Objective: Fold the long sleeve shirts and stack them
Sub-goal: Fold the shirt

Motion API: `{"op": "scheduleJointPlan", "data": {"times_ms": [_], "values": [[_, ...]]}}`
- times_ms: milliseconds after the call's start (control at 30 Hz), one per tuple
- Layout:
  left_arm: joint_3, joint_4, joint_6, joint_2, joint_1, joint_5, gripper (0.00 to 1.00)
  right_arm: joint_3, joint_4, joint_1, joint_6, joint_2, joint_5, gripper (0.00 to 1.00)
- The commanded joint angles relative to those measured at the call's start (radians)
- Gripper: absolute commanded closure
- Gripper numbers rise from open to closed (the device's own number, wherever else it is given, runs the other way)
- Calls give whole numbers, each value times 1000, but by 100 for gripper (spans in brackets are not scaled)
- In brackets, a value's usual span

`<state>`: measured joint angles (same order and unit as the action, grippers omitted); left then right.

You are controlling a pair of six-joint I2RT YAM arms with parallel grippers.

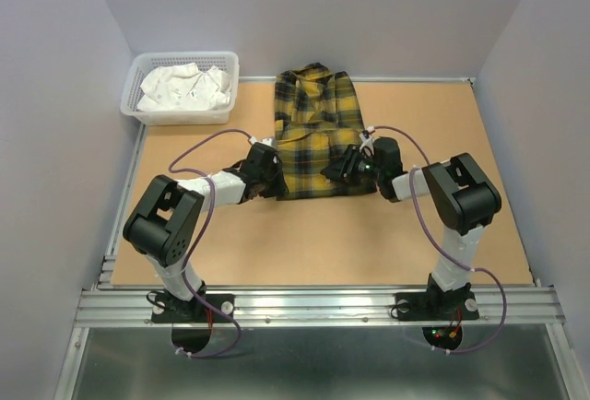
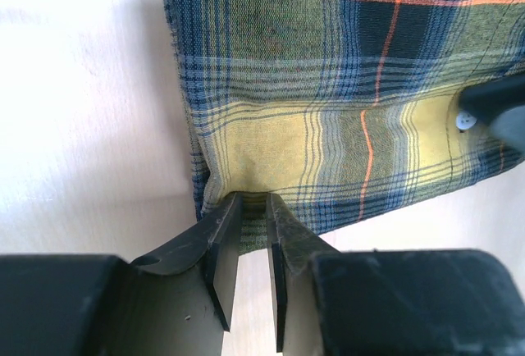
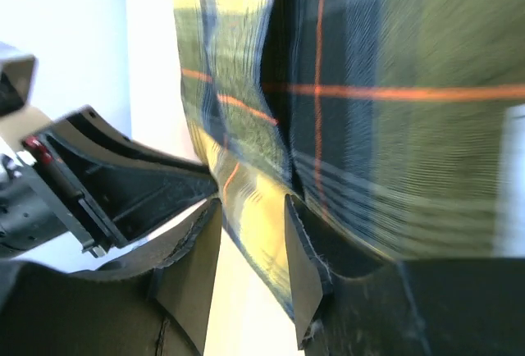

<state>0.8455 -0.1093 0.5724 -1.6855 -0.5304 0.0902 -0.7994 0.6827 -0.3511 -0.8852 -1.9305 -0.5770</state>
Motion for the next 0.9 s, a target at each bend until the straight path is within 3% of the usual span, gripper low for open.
{"op": "scheduleJointPlan", "data": {"times_ms": [0,333,600,867], "values": [[-40,108,-20,-25,9,-43,69,25,-41,44,72,59,-10,57],[-40,138,-3,-34,9,-23,69,167,46,161,54,-68,5,59],[-34,174,-11,-23,9,3,69,259,25,258,57,57,66,58],[-29,172,43,-43,-20,118,69,120,-414,258,248,257,218,51]]}}
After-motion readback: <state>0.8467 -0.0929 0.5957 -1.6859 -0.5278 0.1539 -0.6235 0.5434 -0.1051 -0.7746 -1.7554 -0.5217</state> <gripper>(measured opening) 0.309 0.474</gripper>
